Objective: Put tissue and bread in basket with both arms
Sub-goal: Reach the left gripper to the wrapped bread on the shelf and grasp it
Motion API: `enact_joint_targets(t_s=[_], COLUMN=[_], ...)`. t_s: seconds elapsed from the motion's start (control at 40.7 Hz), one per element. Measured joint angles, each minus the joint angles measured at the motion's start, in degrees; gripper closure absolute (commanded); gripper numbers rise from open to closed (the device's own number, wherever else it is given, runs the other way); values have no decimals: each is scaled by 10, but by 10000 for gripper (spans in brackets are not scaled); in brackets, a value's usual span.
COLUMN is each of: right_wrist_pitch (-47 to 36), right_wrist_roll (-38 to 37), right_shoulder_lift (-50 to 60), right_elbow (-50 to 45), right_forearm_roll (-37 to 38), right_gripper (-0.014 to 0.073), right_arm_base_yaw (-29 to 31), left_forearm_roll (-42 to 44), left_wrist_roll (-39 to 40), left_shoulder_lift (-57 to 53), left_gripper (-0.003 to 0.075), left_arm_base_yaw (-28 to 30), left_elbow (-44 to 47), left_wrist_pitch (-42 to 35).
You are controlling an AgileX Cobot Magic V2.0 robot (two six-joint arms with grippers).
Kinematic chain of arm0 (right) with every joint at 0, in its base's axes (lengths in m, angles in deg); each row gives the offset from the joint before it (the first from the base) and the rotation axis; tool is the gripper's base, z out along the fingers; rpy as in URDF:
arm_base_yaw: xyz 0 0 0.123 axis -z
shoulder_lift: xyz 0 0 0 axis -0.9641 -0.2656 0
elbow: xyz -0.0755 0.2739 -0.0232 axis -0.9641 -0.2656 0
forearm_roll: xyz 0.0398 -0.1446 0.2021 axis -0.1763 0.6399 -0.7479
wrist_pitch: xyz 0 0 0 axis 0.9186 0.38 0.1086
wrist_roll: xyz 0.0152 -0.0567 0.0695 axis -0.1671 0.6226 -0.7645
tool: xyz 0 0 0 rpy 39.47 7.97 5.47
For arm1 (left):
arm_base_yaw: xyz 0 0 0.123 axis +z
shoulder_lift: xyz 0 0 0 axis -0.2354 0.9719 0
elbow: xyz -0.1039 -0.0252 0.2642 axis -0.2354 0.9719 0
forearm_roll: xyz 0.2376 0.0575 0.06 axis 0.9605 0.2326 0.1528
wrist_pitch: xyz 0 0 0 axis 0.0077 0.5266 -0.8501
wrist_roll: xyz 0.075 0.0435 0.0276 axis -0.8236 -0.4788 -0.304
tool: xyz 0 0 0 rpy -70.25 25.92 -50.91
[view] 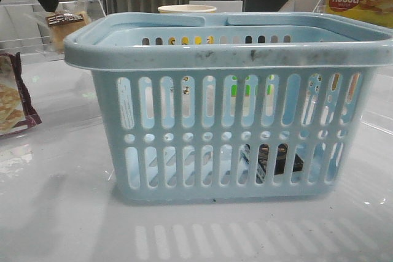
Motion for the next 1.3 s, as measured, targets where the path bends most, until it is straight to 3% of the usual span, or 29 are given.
enact_joint_targets(t_s=[0.32, 0.639, 1.032, 1.303], right_wrist_pitch=[1, 1, 2, 2], right_wrist_roll=[0, 0, 0, 0], right_shoulder_lift=[0, 0, 0, 0], right_elbow=[0, 0, 0, 0], right_forearm_roll=[0, 0, 0, 0], right_gripper=[22, 22, 22, 22], right_arm_base_yaw=[0, 0, 0, 0], left_forearm_roll=[-62, -95, -100, -101], left_wrist_roll=[0, 1, 1, 2], left_shoulder_lift=[128, 183, 191, 192], left_gripper=[65, 85, 470, 619], left_arm_base_yaw=[29, 29, 28, 28], left_elbow=[-100, -112, -112, -112], left_wrist_pitch=[-81, -176, -190, -182])
